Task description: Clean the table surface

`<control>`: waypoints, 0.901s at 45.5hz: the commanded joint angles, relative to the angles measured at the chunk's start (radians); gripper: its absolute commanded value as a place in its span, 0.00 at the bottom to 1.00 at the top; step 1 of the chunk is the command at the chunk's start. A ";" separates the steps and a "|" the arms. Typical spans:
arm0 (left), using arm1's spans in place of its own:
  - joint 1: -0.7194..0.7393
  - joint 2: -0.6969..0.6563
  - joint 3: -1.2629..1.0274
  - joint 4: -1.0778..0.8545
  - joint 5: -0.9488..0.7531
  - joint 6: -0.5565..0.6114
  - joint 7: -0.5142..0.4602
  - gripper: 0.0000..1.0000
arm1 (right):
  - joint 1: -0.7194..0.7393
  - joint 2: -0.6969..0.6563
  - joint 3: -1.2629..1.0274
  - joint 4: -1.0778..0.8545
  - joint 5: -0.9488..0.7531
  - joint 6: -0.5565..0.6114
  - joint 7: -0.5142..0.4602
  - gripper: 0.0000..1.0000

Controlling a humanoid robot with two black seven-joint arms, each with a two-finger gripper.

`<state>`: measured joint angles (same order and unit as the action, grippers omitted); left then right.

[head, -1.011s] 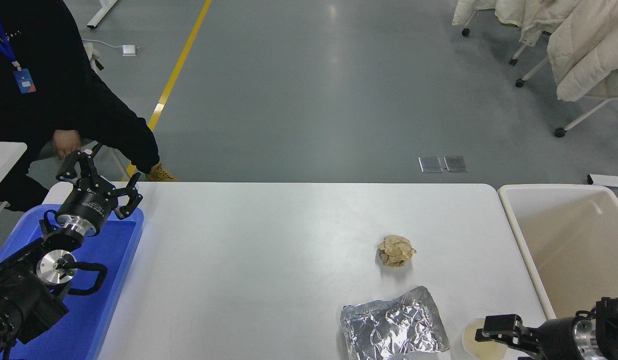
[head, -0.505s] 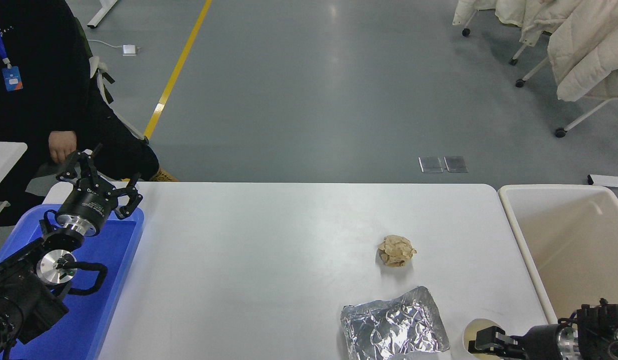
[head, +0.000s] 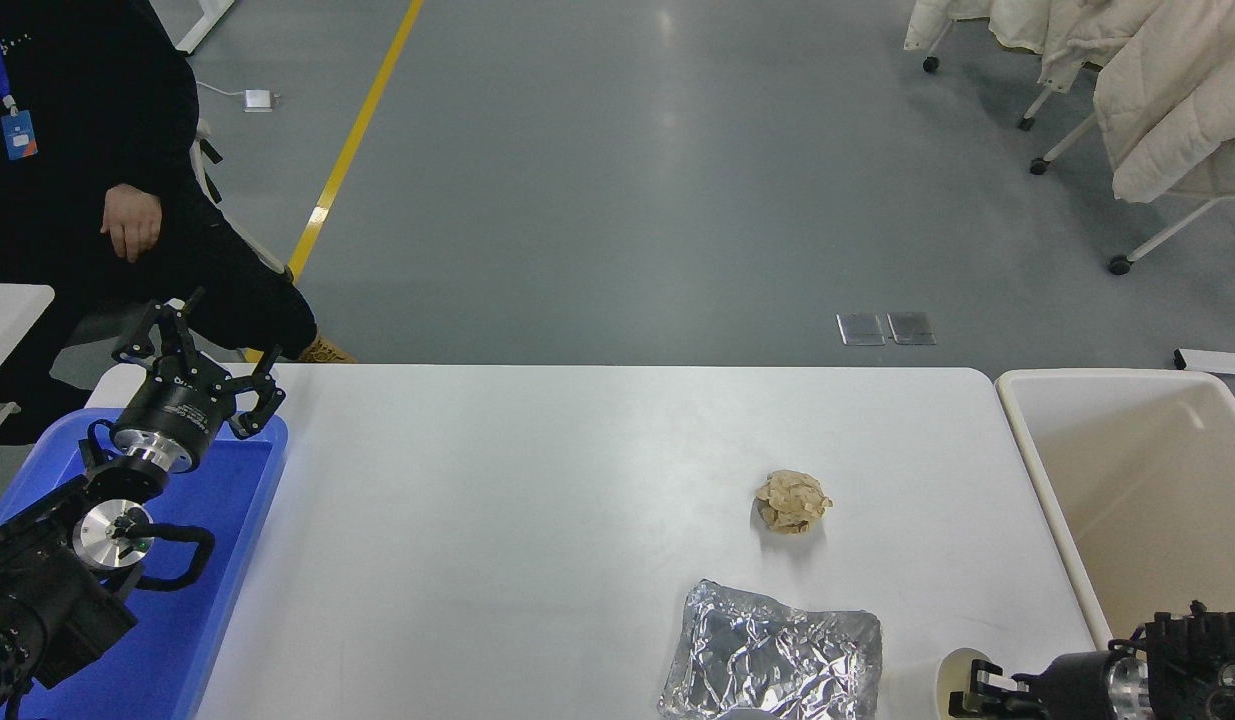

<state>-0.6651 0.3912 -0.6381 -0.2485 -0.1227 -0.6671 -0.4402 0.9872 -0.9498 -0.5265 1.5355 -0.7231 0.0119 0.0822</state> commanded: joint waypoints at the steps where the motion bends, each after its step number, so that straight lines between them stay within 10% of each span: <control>1: -0.001 0.000 0.000 0.000 0.000 0.000 0.000 1.00 | 0.039 -0.061 0.002 0.009 0.002 0.022 0.001 0.00; 33: 0.001 0.000 0.000 0.000 0.000 0.000 0.000 1.00 | 0.492 -0.659 0.210 0.044 -0.165 0.861 -0.002 0.00; 41: -0.001 0.000 0.000 0.000 0.000 0.000 0.000 1.00 | 0.490 -0.770 0.414 0.037 -0.217 0.861 -0.005 0.00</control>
<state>-0.6649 0.3912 -0.6381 -0.2485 -0.1227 -0.6674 -0.4403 1.4317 -1.5546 -0.3307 1.5769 -0.8667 0.7443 0.0800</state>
